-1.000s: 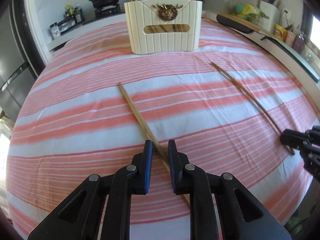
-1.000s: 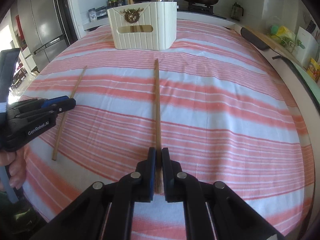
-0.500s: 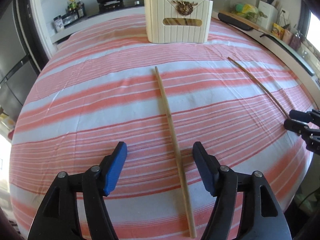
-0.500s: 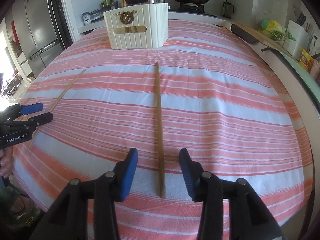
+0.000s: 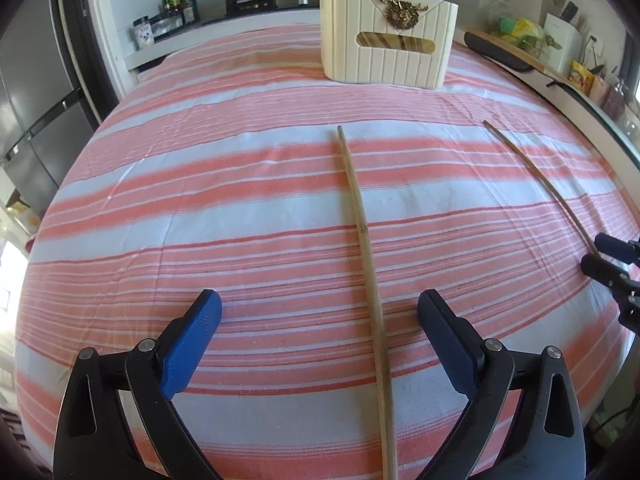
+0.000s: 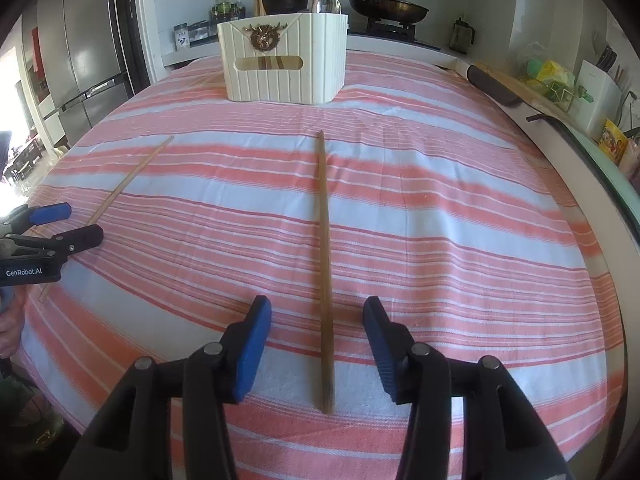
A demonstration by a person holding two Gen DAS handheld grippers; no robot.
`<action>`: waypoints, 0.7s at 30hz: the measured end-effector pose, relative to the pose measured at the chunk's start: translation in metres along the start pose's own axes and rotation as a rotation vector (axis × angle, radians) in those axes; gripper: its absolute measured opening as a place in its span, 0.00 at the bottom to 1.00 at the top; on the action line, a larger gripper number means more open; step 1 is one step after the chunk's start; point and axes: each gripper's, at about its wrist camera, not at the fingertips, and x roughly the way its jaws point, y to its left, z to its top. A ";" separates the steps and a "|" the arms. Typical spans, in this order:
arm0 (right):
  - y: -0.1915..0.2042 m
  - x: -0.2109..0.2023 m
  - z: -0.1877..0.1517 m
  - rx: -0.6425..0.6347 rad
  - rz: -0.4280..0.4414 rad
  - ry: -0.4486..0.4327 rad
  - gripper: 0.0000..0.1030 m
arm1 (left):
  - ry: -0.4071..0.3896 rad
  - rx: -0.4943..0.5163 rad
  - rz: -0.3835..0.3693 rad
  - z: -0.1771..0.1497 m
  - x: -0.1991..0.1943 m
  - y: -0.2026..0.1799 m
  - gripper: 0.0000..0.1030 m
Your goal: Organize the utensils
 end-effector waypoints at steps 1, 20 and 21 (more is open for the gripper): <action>0.000 0.000 0.000 -0.001 0.000 -0.001 0.48 | 0.000 -0.002 0.001 0.000 0.000 0.000 0.96; 0.001 -0.001 -0.004 -0.005 -0.008 -0.024 0.48 | -0.005 -0.015 0.015 -0.002 0.000 0.001 0.99; 0.001 -0.001 -0.004 -0.004 -0.007 -0.025 0.48 | -0.005 -0.014 0.014 -0.002 -0.001 0.001 0.99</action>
